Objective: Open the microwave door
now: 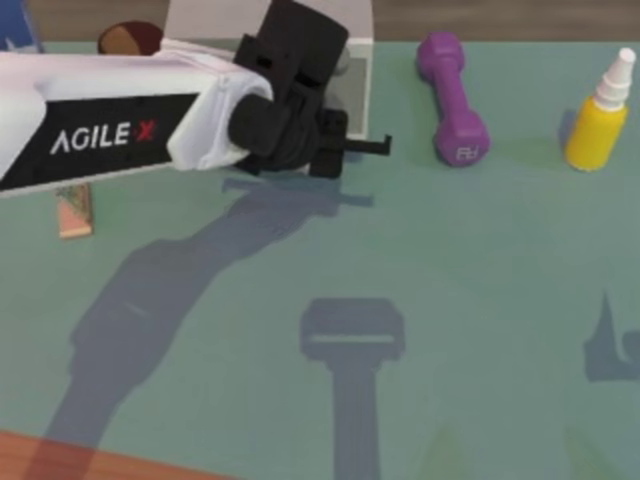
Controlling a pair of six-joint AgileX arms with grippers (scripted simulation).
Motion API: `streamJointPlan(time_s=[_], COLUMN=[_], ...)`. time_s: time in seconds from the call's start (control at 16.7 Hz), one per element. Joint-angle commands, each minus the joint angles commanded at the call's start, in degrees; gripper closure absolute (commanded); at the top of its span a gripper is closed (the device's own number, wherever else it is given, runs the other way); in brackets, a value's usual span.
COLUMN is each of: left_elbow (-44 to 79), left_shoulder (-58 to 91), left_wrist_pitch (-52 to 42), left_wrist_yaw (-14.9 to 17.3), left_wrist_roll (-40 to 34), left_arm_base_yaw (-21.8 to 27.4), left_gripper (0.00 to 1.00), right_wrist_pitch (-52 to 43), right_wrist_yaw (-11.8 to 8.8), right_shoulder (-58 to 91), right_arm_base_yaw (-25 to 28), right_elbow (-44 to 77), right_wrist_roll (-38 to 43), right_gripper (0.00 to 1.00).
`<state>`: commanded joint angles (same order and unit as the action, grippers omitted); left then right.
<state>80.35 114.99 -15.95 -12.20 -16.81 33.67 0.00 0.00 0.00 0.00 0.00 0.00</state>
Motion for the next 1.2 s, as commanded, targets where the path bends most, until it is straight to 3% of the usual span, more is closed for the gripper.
streamJointPlan(time_s=[0.78, 1.2], left_elbow=[-3.62, -3.62], left_shoulder=[-2.41, -2.41], left_wrist_pitch=[1.86, 1.86], left_wrist_yaw=[2.85, 2.85], left_wrist_roll=[3.53, 3.53], left_arm_base_yaw=[-0.86, -0.86], left_gripper=[1.0, 1.0], right_wrist_pitch=[0.0, 0.0], right_wrist_yaw=[0.0, 0.0], right_shoulder=[0.0, 0.0], right_arm_base_yaw=[0.0, 0.0], right_elbow=[0.0, 0.0], right_wrist_roll=[0.0, 0.0], right_gripper=[0.0, 0.0])
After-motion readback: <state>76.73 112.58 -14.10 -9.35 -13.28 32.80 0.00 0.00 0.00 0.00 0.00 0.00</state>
